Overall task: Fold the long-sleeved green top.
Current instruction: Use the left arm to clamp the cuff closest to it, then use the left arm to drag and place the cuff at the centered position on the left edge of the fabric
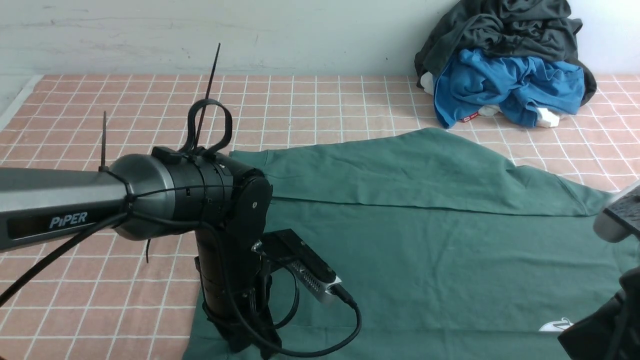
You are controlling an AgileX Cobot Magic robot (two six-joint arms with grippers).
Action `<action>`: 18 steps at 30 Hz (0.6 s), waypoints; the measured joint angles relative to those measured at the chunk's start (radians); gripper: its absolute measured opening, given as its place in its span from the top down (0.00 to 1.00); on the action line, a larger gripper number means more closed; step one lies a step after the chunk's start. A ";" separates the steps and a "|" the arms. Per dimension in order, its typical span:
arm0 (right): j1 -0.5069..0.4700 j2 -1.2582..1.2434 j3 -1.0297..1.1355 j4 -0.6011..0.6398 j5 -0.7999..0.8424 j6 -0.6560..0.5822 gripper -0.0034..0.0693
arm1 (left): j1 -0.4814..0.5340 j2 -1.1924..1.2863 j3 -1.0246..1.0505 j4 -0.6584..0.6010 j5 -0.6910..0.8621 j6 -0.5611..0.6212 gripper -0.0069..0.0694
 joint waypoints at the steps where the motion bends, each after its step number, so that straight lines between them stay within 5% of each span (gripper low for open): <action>1: 0.000 0.000 0.000 -0.009 0.000 0.000 0.97 | 0.000 -0.004 -0.034 0.009 0.019 0.000 0.88; 11: 0.000 0.000 0.000 -0.080 0.000 0.019 0.97 | 0.001 0.031 -0.499 0.139 0.189 0.003 0.88; 18: 0.000 0.000 0.000 -0.085 0.000 0.021 0.97 | 0.048 0.164 -0.607 0.147 0.191 0.007 0.88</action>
